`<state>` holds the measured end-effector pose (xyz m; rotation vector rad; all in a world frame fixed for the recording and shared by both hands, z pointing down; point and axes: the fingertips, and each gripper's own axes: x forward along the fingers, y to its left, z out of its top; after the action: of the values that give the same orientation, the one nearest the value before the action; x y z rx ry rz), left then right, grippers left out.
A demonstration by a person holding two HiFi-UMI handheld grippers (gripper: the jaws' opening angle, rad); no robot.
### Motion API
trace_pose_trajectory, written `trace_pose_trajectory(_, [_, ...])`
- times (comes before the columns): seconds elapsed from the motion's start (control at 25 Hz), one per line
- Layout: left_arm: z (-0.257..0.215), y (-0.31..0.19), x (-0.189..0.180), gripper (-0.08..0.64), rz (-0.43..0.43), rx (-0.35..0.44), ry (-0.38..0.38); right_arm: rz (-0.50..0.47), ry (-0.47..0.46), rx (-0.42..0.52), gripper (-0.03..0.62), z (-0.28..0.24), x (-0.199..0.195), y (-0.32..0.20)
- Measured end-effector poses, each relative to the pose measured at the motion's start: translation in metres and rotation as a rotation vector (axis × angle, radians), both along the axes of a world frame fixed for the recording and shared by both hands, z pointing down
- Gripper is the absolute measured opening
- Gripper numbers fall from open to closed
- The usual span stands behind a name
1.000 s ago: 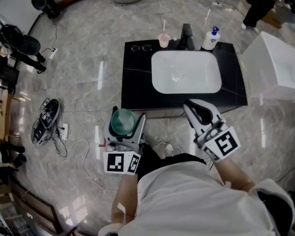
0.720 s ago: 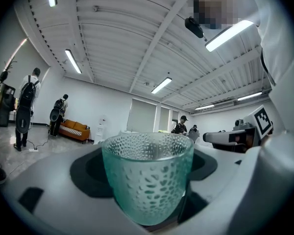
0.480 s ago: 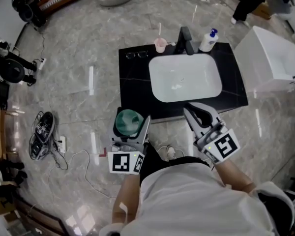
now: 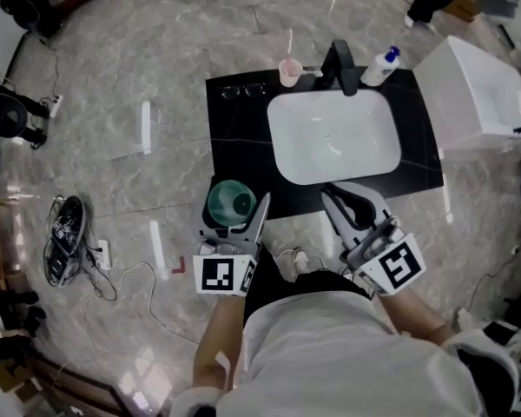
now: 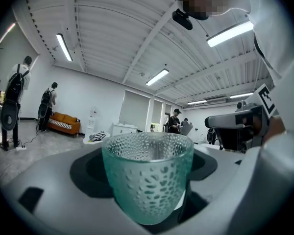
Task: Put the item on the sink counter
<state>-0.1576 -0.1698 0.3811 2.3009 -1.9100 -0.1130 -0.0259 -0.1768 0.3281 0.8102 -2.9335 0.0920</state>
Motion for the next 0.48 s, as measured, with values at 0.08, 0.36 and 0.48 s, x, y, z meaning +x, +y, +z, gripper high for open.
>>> trace_pose_trajectory(0.08, [0.009, -0.01, -0.004, 0.399, 0.011, -0.013, 0.005, 0.008, 0.015, -0.018, 0.049, 0.006, -0.003, -0.003])
trace_pose_trajectory(0.36, [0.046, -0.043, -0.018, 0.398, 0.041, -0.057, -0.003, 0.033, 0.061, -0.056, 0.049, 0.027, -0.007, -0.016])
trace_pose_trajectory(0.48, [0.058, -0.054, -0.022, 0.399, 0.054, -0.067, -0.025, 0.04, 0.074, -0.064, 0.049, 0.033, -0.008, -0.018])
